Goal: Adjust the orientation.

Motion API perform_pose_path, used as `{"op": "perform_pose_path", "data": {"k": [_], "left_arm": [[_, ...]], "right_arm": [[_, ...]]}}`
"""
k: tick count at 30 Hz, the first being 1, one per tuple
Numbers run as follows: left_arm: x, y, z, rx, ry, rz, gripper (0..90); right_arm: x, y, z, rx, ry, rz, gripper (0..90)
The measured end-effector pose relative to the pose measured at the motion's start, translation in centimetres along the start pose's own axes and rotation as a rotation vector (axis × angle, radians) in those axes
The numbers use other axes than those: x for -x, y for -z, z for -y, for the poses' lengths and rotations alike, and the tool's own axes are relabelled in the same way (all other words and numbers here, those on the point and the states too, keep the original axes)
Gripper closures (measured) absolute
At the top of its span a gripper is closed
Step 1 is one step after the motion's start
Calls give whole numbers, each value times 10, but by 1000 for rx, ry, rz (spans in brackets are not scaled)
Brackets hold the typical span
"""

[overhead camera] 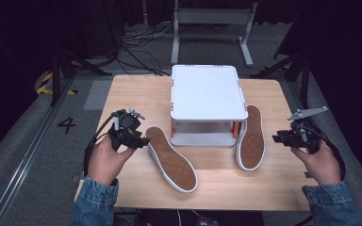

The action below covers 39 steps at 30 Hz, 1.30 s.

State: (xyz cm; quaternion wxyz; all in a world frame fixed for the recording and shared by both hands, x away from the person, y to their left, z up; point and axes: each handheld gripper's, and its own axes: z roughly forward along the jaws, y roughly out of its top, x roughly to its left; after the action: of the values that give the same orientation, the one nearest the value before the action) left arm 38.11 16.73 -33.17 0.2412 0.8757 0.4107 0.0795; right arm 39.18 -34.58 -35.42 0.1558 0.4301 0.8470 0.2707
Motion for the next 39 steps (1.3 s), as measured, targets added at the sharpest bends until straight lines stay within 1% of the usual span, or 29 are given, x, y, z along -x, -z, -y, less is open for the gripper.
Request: {"op": "perform_pose_path", "data": {"k": [1,3,4,5,6,7,8,10,12,14,15,16,18,20,22,23,25,26,27,29,31,32,34,37,39], "left_arm": [[1,0,-1,-4,-8,7,603],[5,-2,-1,-2,-12,30,635],[6,-3,-2,-18,-26,39,658],[8,-5,-2,-23,-26,55,686],[10,-6,-3,-29,-46,62,698],[11,-7,-3,-30,-46,72,726],[14,-10,-3,-36,-56,75,748],[17,-15,-4,-40,-59,81,787],[20,-21,-4,-42,-72,80,837],[24,-30,-5,-57,-82,85,878],[25,-35,-5,-61,-89,92,886],[27,-41,-5,-77,-101,92,886],[31,-49,-6,-106,-122,74,893],[33,-57,-6,-143,-127,68,895],[34,-60,-5,-161,-131,71,895],[34,-60,-4,-161,-134,69,895],[33,-60,-2,-164,-125,75,895],[33,-60,-1,-172,-125,72,895],[32,-61,1,-177,-116,77,895],[31,-62,3,-202,-117,71,894],[30,-63,8,-222,-105,69,892],[29,-65,12,-244,-100,65,891],[28,-68,19,-268,-95,58,879],[21,-68,31,-274,-61,57,877],[17,-67,38,-263,-25,60,845]], "right_arm": [[0,0,0,-1,-1,-1,681],[0,-1,0,-2,-2,-3,679],[1,-1,1,-2,-2,-2,678],[1,-1,1,-3,-2,-3,678],[1,-2,1,-2,-4,-4,678],[1,-2,0,-6,-1,-5,678],[0,-2,0,-6,-1,-6,677],[0,-4,-1,-7,3,-8,674],[0,-5,-2,-10,6,-8,672],[0,-7,-2,-12,9,-11,665],[-1,-8,-3,-13,7,-13,662],[0,-9,-3,-13,8,-15,662],[-1,-10,-3,-19,8,-18,662],[-1,-11,-4,-15,6,-31,660],[-1,-10,-4,-9,4,-31,654],[-1,-10,-4,-10,4,-32,649],[1,-10,-3,-10,5,-34,641],[2,-9,-2,-8,-2,-36,640],[3,-9,-2,-8,-6,-38,637],[4,-10,-1,-10,-12,-38,635],[3,-10,-2,-4,-10,-39,631],[2,-10,-2,-7,-6,-38,631],[1,-11,-3,-9,-4,-42,631],[1,-13,-3,-16,-5,-41,631],[1,-15,-4,-21,-6,-43,630]]}}
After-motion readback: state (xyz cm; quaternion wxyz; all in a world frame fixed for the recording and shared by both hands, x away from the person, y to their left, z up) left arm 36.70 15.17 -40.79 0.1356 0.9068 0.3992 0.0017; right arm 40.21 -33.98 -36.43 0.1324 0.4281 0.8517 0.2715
